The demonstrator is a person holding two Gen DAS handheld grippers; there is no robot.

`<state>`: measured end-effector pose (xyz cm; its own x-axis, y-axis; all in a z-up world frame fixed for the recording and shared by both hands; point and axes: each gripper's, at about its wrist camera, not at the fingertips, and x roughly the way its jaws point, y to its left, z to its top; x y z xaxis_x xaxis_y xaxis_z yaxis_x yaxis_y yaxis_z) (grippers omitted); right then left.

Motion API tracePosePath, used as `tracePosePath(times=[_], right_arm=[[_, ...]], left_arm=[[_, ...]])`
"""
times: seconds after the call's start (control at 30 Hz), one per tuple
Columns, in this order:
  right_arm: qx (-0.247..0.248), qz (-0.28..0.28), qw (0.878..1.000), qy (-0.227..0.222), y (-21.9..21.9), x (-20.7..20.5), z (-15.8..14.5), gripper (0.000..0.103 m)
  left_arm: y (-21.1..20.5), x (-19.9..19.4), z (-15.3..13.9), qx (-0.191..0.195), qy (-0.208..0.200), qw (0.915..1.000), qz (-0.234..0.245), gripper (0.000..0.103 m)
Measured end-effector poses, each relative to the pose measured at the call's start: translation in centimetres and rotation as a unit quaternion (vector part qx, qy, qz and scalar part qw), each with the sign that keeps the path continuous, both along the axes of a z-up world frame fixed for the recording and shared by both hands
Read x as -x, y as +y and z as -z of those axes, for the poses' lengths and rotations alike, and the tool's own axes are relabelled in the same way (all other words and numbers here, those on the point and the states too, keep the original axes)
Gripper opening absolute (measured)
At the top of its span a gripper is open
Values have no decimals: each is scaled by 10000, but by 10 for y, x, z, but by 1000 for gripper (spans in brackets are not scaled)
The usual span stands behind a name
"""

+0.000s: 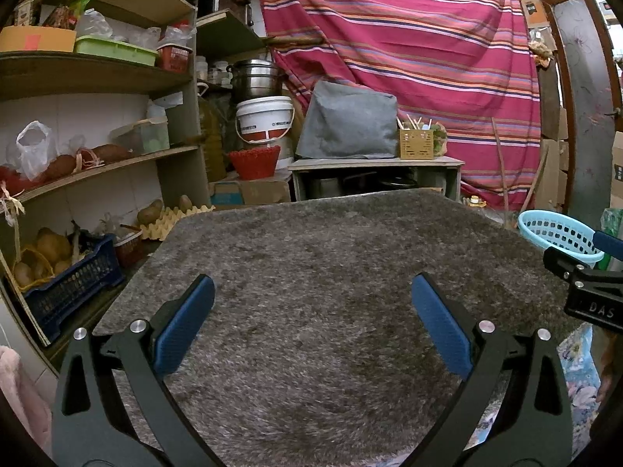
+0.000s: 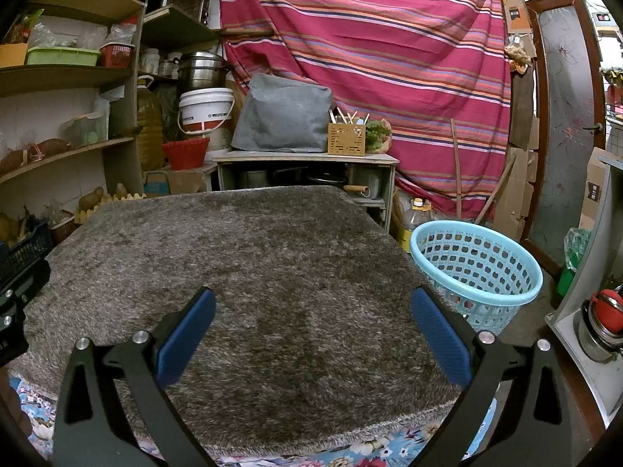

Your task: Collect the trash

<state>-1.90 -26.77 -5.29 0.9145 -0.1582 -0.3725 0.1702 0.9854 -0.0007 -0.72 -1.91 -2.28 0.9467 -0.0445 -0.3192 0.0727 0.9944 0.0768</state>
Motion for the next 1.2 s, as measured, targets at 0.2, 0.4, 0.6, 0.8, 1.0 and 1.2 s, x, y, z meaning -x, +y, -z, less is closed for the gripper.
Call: tracePosePath(times=[0.2, 0.4, 0.6, 0.8, 1.0, 1.2], right_arm=[[5, 1, 10000, 4, 1, -1, 0, 99], [12, -6, 10000, 4, 1, -2, 0, 99], [23, -8, 10000, -9, 2, -3, 0, 99], [32, -16, 10000, -16, 3, -3, 1, 99], [48, -41, 10000, -30, 4, -3, 0, 99], [48, -35, 10000, -34, 4, -3, 0, 99]], left_arm=[[2, -4, 2, -10, 18, 10000, -12, 98], [5, -8, 6, -5, 72, 10000, -42, 98], [6, -9, 8, -7, 70, 10000, -55, 98], [6, -8, 9, -29, 62, 10000, -62, 98], [7, -9, 9, -29, 65, 10000, -67, 98], [7, -9, 9, -25, 67, 10000, -66, 98]])
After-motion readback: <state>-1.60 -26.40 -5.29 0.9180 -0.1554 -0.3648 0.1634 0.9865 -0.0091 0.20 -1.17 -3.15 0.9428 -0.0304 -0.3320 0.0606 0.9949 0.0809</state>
